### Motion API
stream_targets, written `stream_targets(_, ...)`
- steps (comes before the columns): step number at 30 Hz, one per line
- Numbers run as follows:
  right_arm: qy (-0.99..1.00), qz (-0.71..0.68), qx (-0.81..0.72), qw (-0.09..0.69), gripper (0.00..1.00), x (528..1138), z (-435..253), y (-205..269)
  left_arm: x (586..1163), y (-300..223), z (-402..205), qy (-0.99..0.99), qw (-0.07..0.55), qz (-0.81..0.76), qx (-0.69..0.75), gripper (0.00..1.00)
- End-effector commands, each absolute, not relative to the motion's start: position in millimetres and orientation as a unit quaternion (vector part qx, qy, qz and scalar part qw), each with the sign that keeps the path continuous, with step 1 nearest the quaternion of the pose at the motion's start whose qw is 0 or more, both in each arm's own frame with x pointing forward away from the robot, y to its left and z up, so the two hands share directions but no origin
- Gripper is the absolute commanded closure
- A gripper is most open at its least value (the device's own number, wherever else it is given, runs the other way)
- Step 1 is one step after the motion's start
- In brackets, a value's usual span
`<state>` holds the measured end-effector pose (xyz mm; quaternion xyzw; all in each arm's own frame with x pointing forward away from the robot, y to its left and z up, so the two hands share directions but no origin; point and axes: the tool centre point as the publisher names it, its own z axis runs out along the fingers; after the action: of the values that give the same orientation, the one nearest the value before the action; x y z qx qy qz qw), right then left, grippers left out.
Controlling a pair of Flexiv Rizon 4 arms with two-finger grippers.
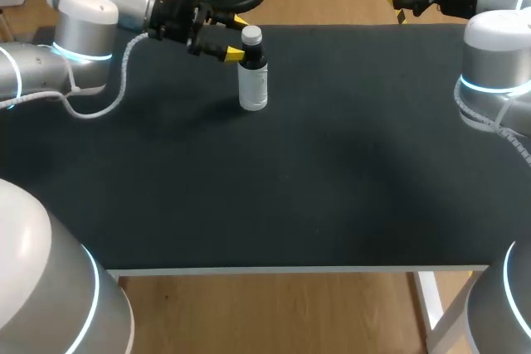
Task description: Unscrew the bottle cap
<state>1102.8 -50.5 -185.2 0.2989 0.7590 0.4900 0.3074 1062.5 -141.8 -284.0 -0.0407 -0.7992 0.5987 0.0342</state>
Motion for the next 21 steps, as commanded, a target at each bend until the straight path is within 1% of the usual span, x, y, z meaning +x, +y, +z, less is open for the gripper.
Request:
stream_targets(1,0.759,0.49,0.299,0.307,0.0,1103,-185,-51,1067,-147,-290,-0.795,0.041,0.603,-0.045,0.0)
stream_targets(21,0.759,0.49,0.299,0.307,0.0,1103,-185,-51,1062,-162,-292,-0.786,0.055,0.613,-0.052,0.0)
